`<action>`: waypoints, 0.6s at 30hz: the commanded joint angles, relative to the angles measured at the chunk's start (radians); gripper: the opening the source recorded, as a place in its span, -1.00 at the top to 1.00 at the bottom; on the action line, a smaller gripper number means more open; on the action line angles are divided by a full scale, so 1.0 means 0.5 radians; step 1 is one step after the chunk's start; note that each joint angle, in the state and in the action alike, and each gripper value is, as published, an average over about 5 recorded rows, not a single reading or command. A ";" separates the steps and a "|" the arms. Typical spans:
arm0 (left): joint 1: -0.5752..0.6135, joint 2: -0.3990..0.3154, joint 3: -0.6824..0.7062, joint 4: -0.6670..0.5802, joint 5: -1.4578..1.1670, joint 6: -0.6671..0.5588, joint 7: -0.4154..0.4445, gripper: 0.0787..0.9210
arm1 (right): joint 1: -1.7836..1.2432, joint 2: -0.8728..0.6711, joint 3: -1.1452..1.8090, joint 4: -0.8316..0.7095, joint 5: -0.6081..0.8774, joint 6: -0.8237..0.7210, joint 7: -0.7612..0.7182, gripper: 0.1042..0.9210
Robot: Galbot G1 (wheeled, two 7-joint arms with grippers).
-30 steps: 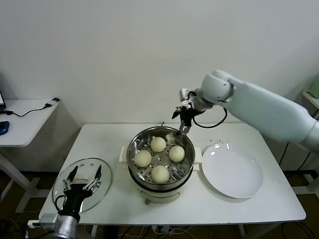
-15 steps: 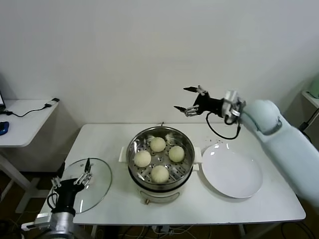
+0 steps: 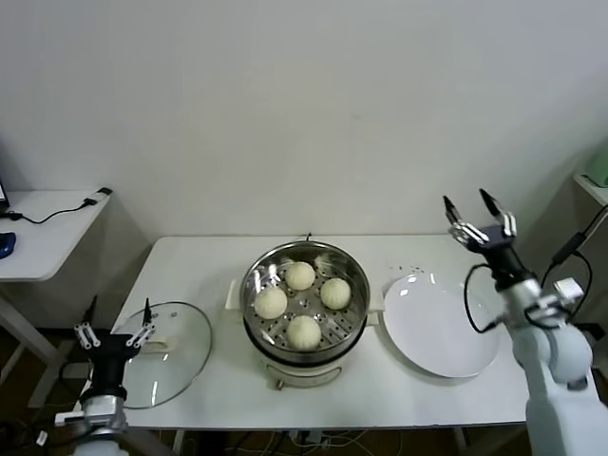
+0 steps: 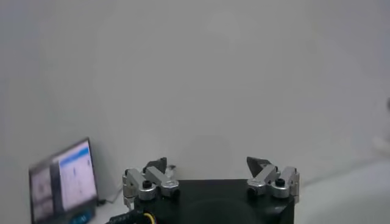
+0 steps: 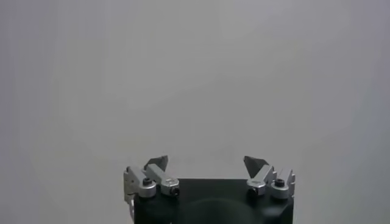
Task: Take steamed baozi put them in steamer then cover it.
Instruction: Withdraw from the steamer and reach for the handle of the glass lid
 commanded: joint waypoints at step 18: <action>0.042 0.711 0.065 0.615 2.123 0.091 -0.508 -0.77 | -0.679 0.366 0.164 0.071 0.125 0.344 0.143 -0.76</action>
